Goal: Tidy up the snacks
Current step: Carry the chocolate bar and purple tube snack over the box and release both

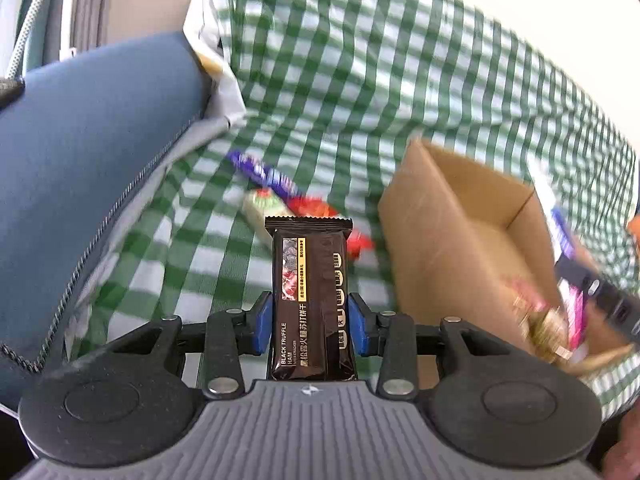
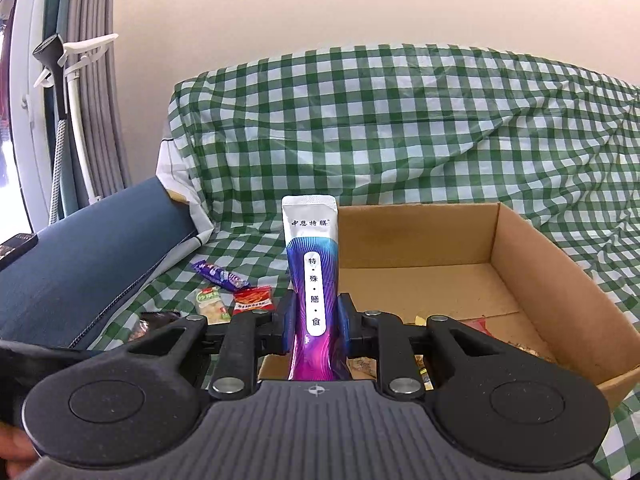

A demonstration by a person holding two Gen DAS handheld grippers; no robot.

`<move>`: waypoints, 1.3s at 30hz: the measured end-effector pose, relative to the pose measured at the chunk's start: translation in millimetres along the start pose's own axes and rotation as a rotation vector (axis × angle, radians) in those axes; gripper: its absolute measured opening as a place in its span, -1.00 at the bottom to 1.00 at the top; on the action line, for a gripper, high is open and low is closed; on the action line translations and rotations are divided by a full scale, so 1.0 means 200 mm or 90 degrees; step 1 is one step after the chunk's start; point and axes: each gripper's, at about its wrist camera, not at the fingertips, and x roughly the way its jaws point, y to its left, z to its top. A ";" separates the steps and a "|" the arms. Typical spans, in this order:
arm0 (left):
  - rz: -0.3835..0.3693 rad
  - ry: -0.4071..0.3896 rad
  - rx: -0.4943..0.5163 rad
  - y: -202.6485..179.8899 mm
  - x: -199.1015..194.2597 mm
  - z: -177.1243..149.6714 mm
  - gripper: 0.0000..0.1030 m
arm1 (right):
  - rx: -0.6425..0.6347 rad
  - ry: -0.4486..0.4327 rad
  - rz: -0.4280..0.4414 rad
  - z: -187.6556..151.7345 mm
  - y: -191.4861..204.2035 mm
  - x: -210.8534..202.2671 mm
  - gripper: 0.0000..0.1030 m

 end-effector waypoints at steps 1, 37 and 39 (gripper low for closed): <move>-0.005 -0.007 -0.001 -0.02 -0.02 0.03 -0.17 | 0.003 -0.003 -0.003 0.00 0.00 0.00 -0.56; -0.179 -0.107 0.131 -1.10 0.01 0.58 -0.17 | 0.207 -0.086 -0.258 0.06 -0.49 0.00 -0.55; -0.181 -0.105 0.133 -1.13 0.03 0.58 -0.16 | 0.208 -0.088 -0.260 0.06 -0.49 0.00 -0.55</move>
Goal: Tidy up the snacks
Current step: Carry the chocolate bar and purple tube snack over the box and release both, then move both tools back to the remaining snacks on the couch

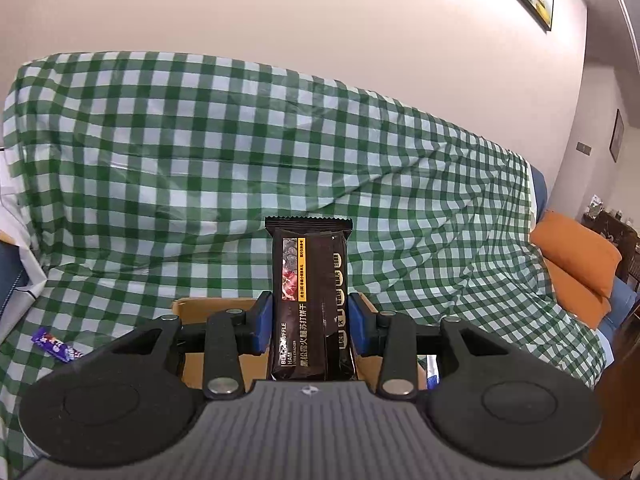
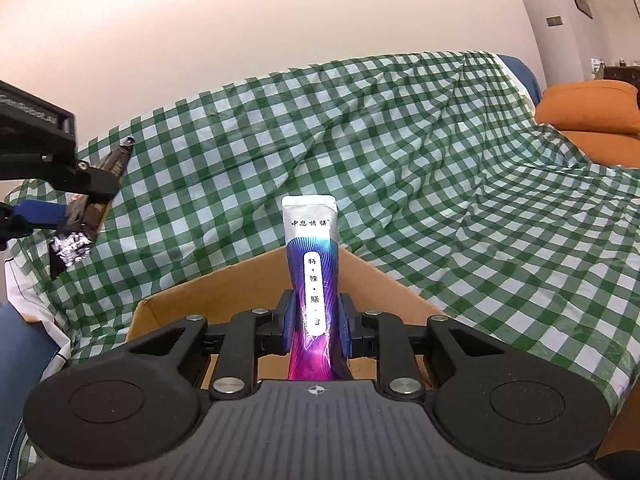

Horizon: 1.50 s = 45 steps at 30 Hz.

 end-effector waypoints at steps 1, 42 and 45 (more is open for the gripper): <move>-0.001 0.001 0.000 0.00 0.00 0.00 -0.17 | 0.001 -0.001 -0.001 0.00 0.00 0.00 -0.55; 0.149 0.043 -0.249 1.28 -0.33 -0.40 -0.59 | -0.182 -0.027 0.098 -0.18 0.31 -0.18 -0.09; 0.147 0.072 -0.257 1.29 -0.17 -0.46 -0.53 | -0.203 -0.027 0.131 -0.21 0.36 -0.21 -0.26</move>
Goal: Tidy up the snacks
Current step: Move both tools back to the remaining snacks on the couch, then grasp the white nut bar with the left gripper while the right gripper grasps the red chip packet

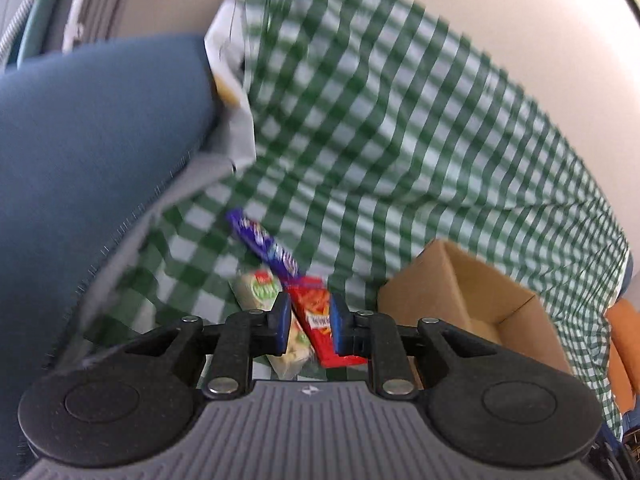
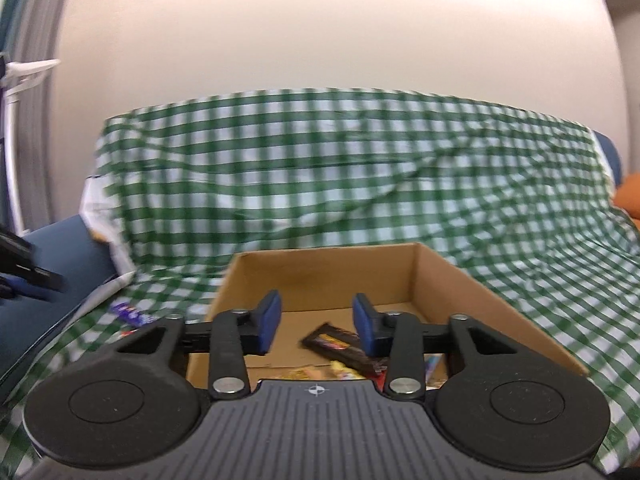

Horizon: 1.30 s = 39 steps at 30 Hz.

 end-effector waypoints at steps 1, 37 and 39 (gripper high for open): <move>0.002 0.008 0.000 0.01 0.06 -0.01 -0.45 | -0.008 0.000 0.008 0.00 0.02 -0.01 -0.26; 0.094 0.154 -0.195 0.39 0.40 -0.03 -0.19 | -0.135 0.455 0.103 0.03 1.02 1.24 0.65; 0.095 0.156 -0.196 0.39 0.40 -0.03 -0.19 | -0.163 0.476 0.081 -0.03 1.03 1.30 0.65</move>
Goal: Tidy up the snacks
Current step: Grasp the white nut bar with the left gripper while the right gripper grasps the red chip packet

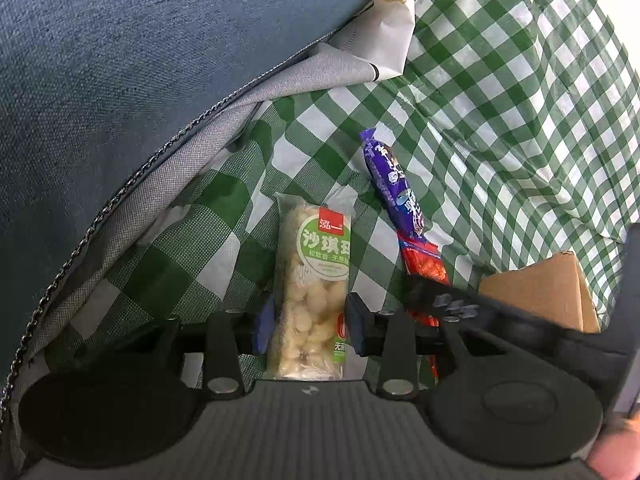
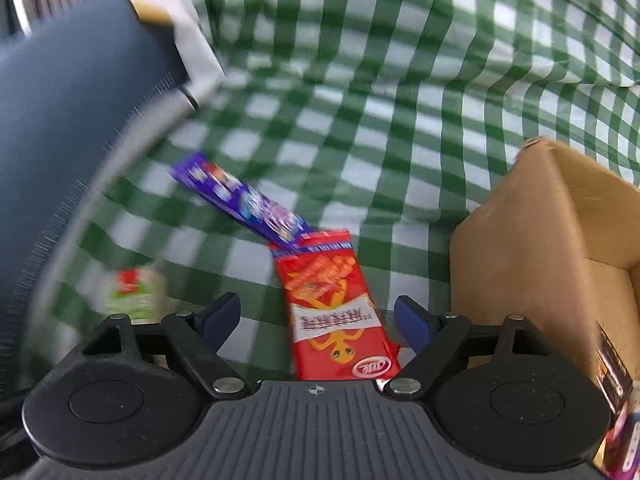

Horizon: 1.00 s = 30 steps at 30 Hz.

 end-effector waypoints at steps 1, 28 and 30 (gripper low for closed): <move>0.001 0.000 0.002 0.00 0.00 0.00 -0.17 | -0.014 0.013 -0.012 0.00 0.01 0.05 0.65; -0.056 0.003 0.108 0.05 -0.17 -0.15 -0.16 | -0.004 -0.054 0.067 -0.51 -0.01 -0.54 -0.07; -0.056 0.004 0.126 0.06 -0.22 -0.19 -0.17 | -0.015 -0.063 0.070 -0.61 0.00 -0.58 -0.07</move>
